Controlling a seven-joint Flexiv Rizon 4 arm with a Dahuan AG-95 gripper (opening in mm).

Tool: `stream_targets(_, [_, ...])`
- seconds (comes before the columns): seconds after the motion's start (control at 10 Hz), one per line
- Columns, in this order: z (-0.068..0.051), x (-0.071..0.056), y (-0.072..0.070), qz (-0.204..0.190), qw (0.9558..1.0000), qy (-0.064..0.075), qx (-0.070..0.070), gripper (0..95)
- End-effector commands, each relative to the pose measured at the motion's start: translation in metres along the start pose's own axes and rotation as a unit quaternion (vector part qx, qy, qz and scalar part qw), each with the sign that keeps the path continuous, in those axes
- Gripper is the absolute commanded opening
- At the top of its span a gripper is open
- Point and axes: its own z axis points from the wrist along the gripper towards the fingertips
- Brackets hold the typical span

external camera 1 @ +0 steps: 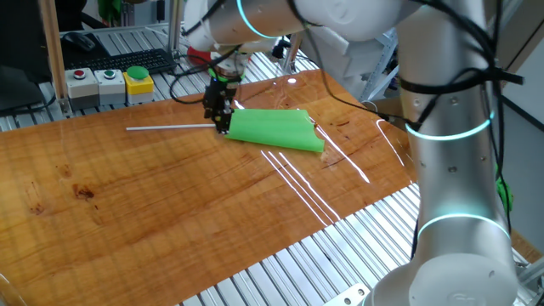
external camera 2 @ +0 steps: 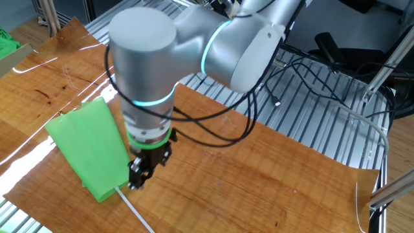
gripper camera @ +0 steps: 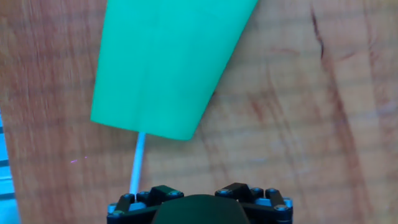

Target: Wave the flag

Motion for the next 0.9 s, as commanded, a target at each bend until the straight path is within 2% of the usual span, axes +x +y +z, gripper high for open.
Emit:
stream_targets(0.1, [0.004, 0.004, 0.015, -0.001, 1.0000, 0.003, 0.001, 57.0])
stream_targets(0.3, [0.009, 0.006, 0.026, 0.001, 1.0000, 0.006, 0.002, 57.0])
stream_targets(0.6, [0.017, 0.006, 0.033, 0.004, 0.9999, 0.010, 0.002, 57.0])
stream_targets(0.9, [0.026, 0.007, 0.047, 0.008, 0.9999, 0.013, 0.002, 57.0])
